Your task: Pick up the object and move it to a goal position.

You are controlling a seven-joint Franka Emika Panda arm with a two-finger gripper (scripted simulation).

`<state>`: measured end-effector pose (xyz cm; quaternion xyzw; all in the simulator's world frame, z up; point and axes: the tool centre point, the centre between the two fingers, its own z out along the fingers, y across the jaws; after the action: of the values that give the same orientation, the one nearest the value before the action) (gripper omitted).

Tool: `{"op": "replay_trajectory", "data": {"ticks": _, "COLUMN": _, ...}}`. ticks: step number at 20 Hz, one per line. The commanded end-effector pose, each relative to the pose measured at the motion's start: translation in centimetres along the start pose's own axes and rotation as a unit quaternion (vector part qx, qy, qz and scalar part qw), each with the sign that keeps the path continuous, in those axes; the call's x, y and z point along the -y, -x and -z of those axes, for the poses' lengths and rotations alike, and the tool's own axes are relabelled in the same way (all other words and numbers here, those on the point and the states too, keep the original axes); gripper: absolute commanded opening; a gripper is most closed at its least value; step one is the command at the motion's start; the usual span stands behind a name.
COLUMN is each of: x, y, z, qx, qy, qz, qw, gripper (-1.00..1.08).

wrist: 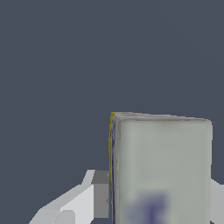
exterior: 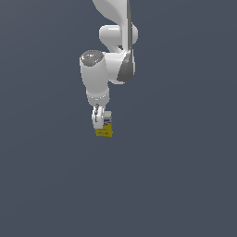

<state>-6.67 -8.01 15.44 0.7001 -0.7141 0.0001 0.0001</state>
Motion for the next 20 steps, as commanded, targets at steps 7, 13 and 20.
{"op": "replay_trajectory", "data": {"ticks": 7, "x": 2.0, "y": 4.8, "z": 1.5, "qx": 0.000, "qy": 0.000, "qz": 0.001, "qw": 1.0000, "gripper": -1.00}}
{"op": "replay_trajectory", "data": {"ticks": 13, "x": 4.5, "y": 10.3, "z": 3.3, "qx": 0.000, "qy": 0.000, "qz": 0.000, "qw": 1.0000, "gripper": -1.00}}
{"op": "replay_trajectory", "data": {"ticks": 20, "x": 7.6, "y": 17.0, "z": 5.4, "qx": 0.000, "qy": 0.000, "qz": 0.000, "qw": 1.0000, "gripper": -1.00}}
